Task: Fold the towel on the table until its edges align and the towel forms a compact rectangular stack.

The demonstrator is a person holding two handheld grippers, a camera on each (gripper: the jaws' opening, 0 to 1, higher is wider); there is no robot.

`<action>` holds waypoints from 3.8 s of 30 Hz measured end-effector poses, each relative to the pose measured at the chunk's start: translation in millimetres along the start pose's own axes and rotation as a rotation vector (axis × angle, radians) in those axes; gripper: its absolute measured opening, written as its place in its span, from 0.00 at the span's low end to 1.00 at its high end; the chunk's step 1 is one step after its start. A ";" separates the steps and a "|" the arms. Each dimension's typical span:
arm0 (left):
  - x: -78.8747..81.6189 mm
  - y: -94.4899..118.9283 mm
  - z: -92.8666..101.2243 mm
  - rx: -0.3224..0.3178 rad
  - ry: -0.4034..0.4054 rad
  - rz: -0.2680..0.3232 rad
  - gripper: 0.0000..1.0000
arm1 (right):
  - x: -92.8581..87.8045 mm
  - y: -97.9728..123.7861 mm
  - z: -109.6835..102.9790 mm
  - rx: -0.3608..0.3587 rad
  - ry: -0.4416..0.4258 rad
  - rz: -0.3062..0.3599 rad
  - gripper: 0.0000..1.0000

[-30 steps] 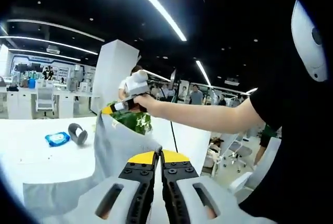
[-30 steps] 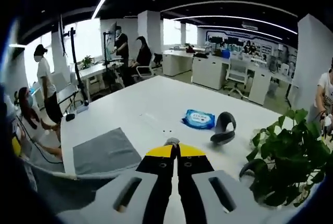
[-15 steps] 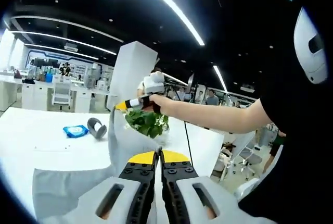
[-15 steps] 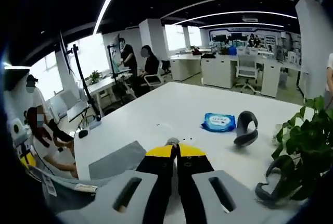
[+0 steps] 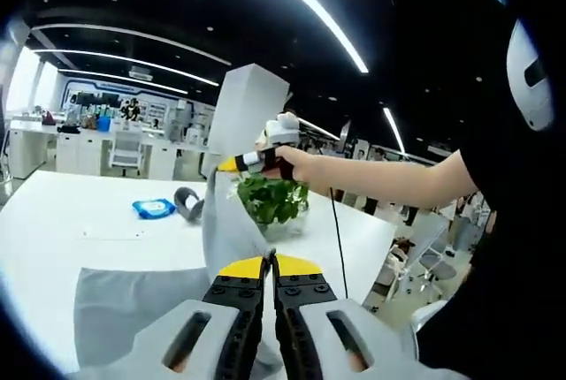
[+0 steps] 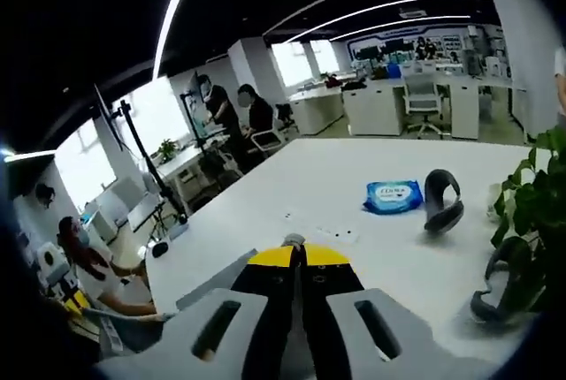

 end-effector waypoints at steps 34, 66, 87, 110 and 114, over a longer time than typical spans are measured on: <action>-31.4 59.5 -44.0 0.238 -0.083 -0.186 0.02 | -43.9 -83.9 -31.2 0.086 -0.053 -0.160 0.00; -45.6 98.3 -90.0 0.347 -0.054 -0.248 0.02 | -72.0 -141.2 -62.4 0.121 -0.081 -0.176 0.00; -41.1 117.9 -95.9 0.201 0.002 -0.164 0.02 | -78.1 -127.6 -82.6 0.055 -0.193 -0.062 0.00; -72.0 147.7 -140.4 0.311 0.004 -0.196 0.02 | -99.4 -168.5 -105.6 0.044 -0.165 -0.069 0.00; -78.9 149.4 -151.0 0.329 0.024 -0.208 0.02 | -106.1 -176.1 -103.3 0.037 -0.196 -0.073 0.00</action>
Point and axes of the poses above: the point that each gripper's makers call its tool centre point, and the gripper's own axes: y roughly backward along the fingers, z roughly to its right, x roughly out of its top, the point moved 10 cm from there along y, roughly backward along the fingers, and after that the axes turned 11 degrees about z, right-handed, at the moved point
